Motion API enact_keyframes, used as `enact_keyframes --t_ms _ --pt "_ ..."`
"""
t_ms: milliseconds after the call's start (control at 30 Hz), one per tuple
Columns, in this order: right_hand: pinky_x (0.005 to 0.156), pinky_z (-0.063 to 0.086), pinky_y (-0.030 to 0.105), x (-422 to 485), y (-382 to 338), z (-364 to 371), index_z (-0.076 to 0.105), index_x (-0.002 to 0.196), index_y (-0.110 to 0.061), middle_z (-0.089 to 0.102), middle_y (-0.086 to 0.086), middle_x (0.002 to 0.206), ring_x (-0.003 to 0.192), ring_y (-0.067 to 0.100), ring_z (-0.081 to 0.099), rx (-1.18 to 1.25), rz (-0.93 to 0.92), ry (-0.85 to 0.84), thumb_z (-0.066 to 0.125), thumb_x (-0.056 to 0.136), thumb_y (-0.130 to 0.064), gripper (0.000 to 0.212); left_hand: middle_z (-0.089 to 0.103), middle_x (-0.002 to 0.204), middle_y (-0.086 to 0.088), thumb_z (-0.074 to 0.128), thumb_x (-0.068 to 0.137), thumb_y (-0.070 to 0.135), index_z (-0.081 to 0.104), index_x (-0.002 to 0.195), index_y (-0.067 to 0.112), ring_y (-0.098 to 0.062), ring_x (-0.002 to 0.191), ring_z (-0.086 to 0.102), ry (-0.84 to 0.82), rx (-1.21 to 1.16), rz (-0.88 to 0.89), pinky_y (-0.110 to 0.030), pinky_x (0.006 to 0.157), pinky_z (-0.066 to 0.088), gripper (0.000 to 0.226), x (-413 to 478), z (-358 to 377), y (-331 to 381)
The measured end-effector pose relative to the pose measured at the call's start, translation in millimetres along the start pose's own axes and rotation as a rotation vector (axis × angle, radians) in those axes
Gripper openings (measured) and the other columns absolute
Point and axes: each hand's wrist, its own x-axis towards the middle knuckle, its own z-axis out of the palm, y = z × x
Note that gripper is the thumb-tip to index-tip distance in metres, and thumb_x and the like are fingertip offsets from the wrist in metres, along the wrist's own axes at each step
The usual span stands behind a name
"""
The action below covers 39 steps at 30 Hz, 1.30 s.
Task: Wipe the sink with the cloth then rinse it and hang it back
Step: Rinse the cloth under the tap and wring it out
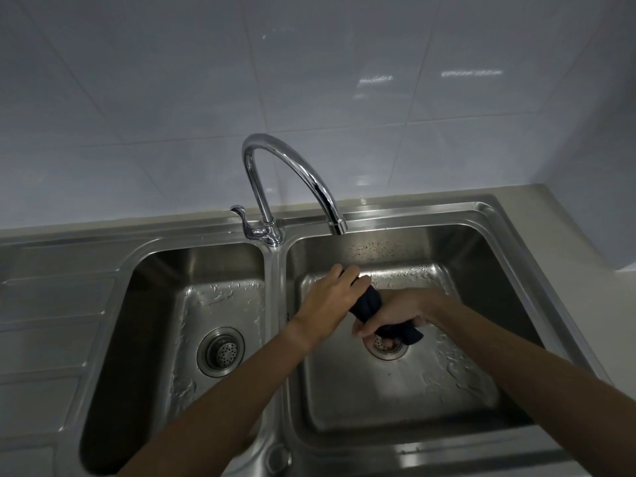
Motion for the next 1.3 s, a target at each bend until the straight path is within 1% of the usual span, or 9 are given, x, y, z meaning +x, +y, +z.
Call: enact_keyframes --t_ms 133,233,300,400,533,667,800,1033,1300 --pt "0.048 0.041 0.020 18 5 11 0.054 0.069 -0.013 0.053 -0.003 0.057 0.046 0.010 0.049 -0.297 -0.035 0.427 0.070 0.081 -0.029 0.026 0.062 0.081 0.000 0.083 0.041 -0.002 0.066 0.084 0.015 -0.016 0.059 0.055 -0.104 0.146 0.001 -0.023 0.035 0.042 0.049 1 3 -6" --pt "0.060 0.045 0.023 20 3 21 0.058 0.086 -0.014 0.053 -0.003 0.072 0.071 0.015 0.060 -0.854 0.014 0.752 0.060 0.082 -0.044 0.030 0.062 0.060 0.002 0.084 0.042 0.010 0.064 0.068 0.017 -0.016 0.048 0.058 -0.210 0.170 -0.076 -0.019 0.040 0.041 0.034 5 1 -2" --pt "0.063 0.044 0.026 16 0 24 0.061 0.098 -0.013 0.062 0.001 0.084 0.080 0.020 0.064 -1.073 0.021 0.854 0.053 0.087 -0.042 0.031 0.068 0.076 -0.003 0.073 0.069 0.018 0.065 0.083 0.014 -0.022 0.067 0.066 -0.313 0.168 -0.143 -0.027 0.058 0.049 0.017 8 -6 4" --pt "0.063 0.042 0.027 13 0 21 0.062 0.101 -0.015 0.057 0.001 0.078 0.072 0.018 0.059 -1.236 -0.012 0.863 0.052 0.090 -0.035 0.025 0.067 0.095 -0.007 0.056 0.085 0.021 0.063 0.097 0.011 -0.027 0.089 0.065 -0.393 0.056 -0.223 -0.033 0.074 0.048 0.017 10 -3 8" --pt "0.061 0.039 0.027 13 3 8 0.059 0.108 -0.016 0.067 0.002 0.091 0.081 0.023 0.065 -1.336 -0.133 0.859 0.051 0.090 -0.034 0.027 0.065 0.075 -0.006 0.057 0.079 0.017 0.061 0.071 0.011 -0.023 0.071 0.062 -0.358 -0.329 -0.367 -0.030 0.062 0.050 0.011 7 -5 4" --pt "0.063 0.039 0.027 16 -1 -1 0.059 0.110 -0.014 0.069 0.005 0.098 0.085 0.027 0.067 -1.356 -0.266 0.895 0.051 0.089 -0.032 0.029 0.049 0.050 0.006 0.056 0.073 0.005 0.044 0.048 0.021 -0.009 0.047 0.046 -0.263 -0.658 -0.470 -0.023 0.047 0.034 0.032 2 -2 1" --pt "0.042 0.045 0.024 18 -2 -4 0.068 0.074 -0.016 0.067 0.002 0.058 0.046 0.021 0.063 -1.381 -0.409 1.003 0.081 0.057 -0.033 0.027 0.043 0.049 0.007 0.054 0.068 0.003 0.041 0.047 0.021 -0.008 0.048 0.041 -0.234 -0.871 -0.549 -0.027 0.049 0.033 0.030 0 3 1" --pt "0.031 0.038 0.020 18 2 -4 0.064 0.058 -0.016 0.057 -0.002 0.042 0.030 0.019 0.052 -1.309 -0.484 1.023 0.090 0.031 -0.031 0.041 0.038 0.050 0.007 0.054 0.071 -0.005 0.042 0.051 0.016 -0.005 0.049 0.036 -0.274 -0.974 -0.641 -0.025 0.048 0.028 0.032 1 3 5" --pt "0.031 0.037 0.021 21 10 -5 0.061 0.060 -0.014 0.056 -0.001 0.043 0.030 0.020 0.052 -1.244 -0.502 1.090 0.089 0.035 -0.033 0.042 0.040 0.048 0.011 0.054 0.071 -0.002 0.043 0.047 0.019 -0.001 0.048 0.037 -0.249 -0.973 -0.676 -0.024 0.050 0.030 0.034 -4 3 9"
